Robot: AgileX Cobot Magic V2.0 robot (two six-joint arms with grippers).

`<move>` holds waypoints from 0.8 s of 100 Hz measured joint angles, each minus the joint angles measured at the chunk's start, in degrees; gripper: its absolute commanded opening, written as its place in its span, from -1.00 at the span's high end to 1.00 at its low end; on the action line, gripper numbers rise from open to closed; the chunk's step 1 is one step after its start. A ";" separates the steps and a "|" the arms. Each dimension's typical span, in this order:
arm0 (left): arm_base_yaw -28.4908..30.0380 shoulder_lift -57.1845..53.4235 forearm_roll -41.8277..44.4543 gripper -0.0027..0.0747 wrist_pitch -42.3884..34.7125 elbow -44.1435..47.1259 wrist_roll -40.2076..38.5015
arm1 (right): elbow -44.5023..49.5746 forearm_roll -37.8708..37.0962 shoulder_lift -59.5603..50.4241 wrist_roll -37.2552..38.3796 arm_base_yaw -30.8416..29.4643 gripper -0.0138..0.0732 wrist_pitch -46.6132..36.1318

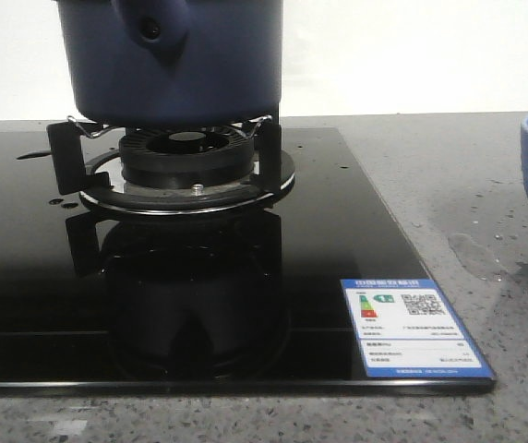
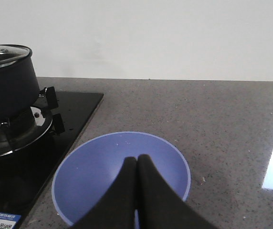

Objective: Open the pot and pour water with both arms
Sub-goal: 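Lower the glass lid onto the pot with the left gripper and release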

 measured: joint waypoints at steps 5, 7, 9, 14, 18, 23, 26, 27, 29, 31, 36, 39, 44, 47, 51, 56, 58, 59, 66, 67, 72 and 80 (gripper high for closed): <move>0.00 -0.15 0.00 0.98 0.00 0.45 0.00 | 0.03 0.00 0.00 0.00 0.00 0.83 0.00; 0.00 -0.15 0.00 0.98 0.00 0.43 0.00 | 0.03 0.00 0.00 0.00 0.00 0.83 0.00; 0.00 -0.15 0.00 0.98 0.00 0.51 0.00 | 0.03 0.00 0.00 0.00 0.00 0.83 0.00; 0.00 -0.15 0.00 0.98 0.00 0.65 0.00 | 0.03 0.00 0.00 0.00 0.00 0.83 0.00; 0.00 -0.15 0.00 0.98 0.00 0.80 0.00 | 0.03 0.00 0.00 0.00 0.00 0.83 0.00; 0.00 -0.15 0.00 0.98 0.00 0.78 0.00 | 0.03 0.00 0.00 0.00 0.00 0.83 0.00; 0.00 -0.15 0.00 0.98 0.10 0.78 -0.06 | 0.03 0.00 0.00 0.00 0.00 0.83 0.00; 0.00 -0.15 0.00 0.98 0.10 0.78 -0.06 | 0.03 0.00 0.00 0.00 0.00 0.83 0.00; 0.00 -0.15 0.00 0.98 0.10 0.78 -0.06 | 0.03 0.00 0.00 0.00 0.00 0.83 0.00; 0.00 -0.15 0.00 0.98 0.10 0.78 -0.06 | 0.03 0.00 0.00 0.00 0.00 0.83 0.00; 0.00 -0.15 0.00 0.98 0.10 0.82 -0.06 | 0.03 0.00 0.00 0.00 0.00 0.83 0.00; 0.00 -0.15 0.00 0.98 0.10 0.82 -0.06 | 0.03 0.00 0.00 0.00 0.00 0.83 0.00; 0.00 -0.15 0.00 0.98 0.10 0.82 -0.06 | 0.03 0.00 0.00 0.00 0.00 0.83 0.00; 0.00 -0.15 -0.10 0.98 0.10 0.82 -0.06 | 0.03 0.00 0.00 0.00 0.00 0.83 0.00; 0.00 -0.15 -0.10 0.98 0.10 0.82 -0.06 | 0.03 0.00 0.00 0.00 0.00 0.83 0.00; 0.00 -0.15 -0.10 0.98 0.10 0.82 -0.06 | 0.03 0.00 0.00 0.00 0.00 0.83 0.00; 0.00 -0.15 -0.10 0.98 0.10 0.82 -0.06 | 0.03 0.00 0.00 0.00 0.00 0.83 0.00; 0.00 -0.15 -0.10 0.98 0.10 0.82 -0.06 | 0.03 0.00 0.00 0.00 0.00 0.83 0.00; 0.00 -0.15 0.98 0.98 0.10 0.82 -0.06 | 0.03 0.00 0.00 0.00 0.00 0.83 0.00; 0.00 -0.15 1.25 0.98 0.10 0.82 -0.06 | 0.03 0.00 0.00 0.00 0.00 0.83 0.00; 0.00 -0.15 4.57 0.98 0.10 0.82 -0.28 | 0.03 0.00 0.00 0.00 0.00 0.83 0.00; 0.00 -0.15 17.57 0.98 0.22 0.82 -6.91 | 0.03 0.00 0.00 0.00 0.00 0.83 0.00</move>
